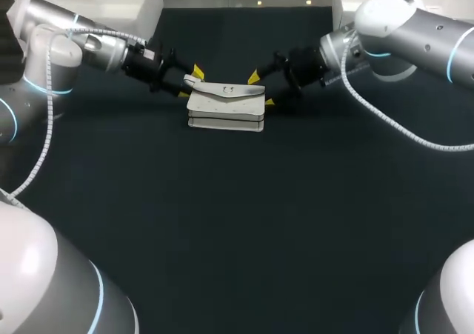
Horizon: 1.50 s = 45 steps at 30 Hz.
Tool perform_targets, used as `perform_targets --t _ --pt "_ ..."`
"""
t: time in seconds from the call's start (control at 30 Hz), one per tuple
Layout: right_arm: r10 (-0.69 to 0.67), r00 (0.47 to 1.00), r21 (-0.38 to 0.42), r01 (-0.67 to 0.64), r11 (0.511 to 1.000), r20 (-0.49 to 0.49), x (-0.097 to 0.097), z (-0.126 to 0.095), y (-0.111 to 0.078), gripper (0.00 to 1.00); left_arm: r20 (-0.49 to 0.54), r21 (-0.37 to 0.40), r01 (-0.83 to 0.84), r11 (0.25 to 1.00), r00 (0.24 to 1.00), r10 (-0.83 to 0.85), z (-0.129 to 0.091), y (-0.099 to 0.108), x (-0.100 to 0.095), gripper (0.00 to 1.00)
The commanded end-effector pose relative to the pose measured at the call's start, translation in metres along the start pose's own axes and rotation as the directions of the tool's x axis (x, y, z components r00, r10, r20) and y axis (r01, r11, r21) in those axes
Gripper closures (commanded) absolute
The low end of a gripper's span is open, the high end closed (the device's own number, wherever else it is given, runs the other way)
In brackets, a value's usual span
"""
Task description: Pick up the bag, open it, inspect its contents, close it, and place it on the opposite side
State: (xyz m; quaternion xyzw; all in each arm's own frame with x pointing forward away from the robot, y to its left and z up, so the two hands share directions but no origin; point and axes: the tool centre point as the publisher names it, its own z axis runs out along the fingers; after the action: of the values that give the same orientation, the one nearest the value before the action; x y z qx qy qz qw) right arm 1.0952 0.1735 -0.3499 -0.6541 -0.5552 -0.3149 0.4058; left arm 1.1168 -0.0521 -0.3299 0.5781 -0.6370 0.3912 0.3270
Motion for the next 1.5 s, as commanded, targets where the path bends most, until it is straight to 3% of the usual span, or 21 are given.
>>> perform_targets --t 0.03,0.27,0.5,0.7,1.03,1.2,1.23,1.5 --pt "-0.001 1.000 0.088 0.002 0.996 -0.009 -0.002 0.001 0.007 0.33 -0.044 -0.010 0.009 1.000 0.999 -0.010 0.004 -0.004 -0.008 0.20" --pt "0.006 1.000 0.086 -0.005 0.996 -0.012 -0.003 0.002 0.009 0.38 -0.070 -0.017 0.061 0.998 0.996 -0.062 0.003 0.000 -0.008 0.23" --pt "0.018 0.999 0.084 -0.015 0.996 -0.034 -0.004 0.004 0.011 0.35 -0.114 -0.057 0.105 0.993 0.987 -0.111 0.014 -0.001 -0.006 0.27" --pt "0.031 0.998 0.087 -0.027 0.996 -0.048 -0.005 0.006 0.013 0.47 -0.104 -0.056 0.133 0.990 0.985 -0.138 0.017 -0.002 -0.009 0.50" --pt "0.063 0.996 0.090 -0.057 0.994 -0.068 -0.011 0.012 0.016 0.54 -0.099 -0.055 0.172 0.984 0.979 -0.176 0.021 -0.004 -0.020 0.55" --pt "0.078 0.994 0.082 -0.072 0.994 -0.078 -0.013 0.011 0.017 0.73 -0.097 -0.050 0.179 0.983 0.978 -0.183 0.020 -0.004 -0.021 0.88" --pt "0.080 0.993 0.080 -0.073 0.994 -0.081 -0.014 0.011 0.017 1.00 -0.097 -0.049 0.181 0.982 0.978 -0.185 0.020 -0.004 -0.022 1.00" --pt "0.073 0.992 0.070 -0.066 0.995 -0.108 -0.016 0.011 0.015 1.00 -0.107 -0.047 0.192 0.980 0.975 -0.196 0.020 -0.002 -0.024 1.00"
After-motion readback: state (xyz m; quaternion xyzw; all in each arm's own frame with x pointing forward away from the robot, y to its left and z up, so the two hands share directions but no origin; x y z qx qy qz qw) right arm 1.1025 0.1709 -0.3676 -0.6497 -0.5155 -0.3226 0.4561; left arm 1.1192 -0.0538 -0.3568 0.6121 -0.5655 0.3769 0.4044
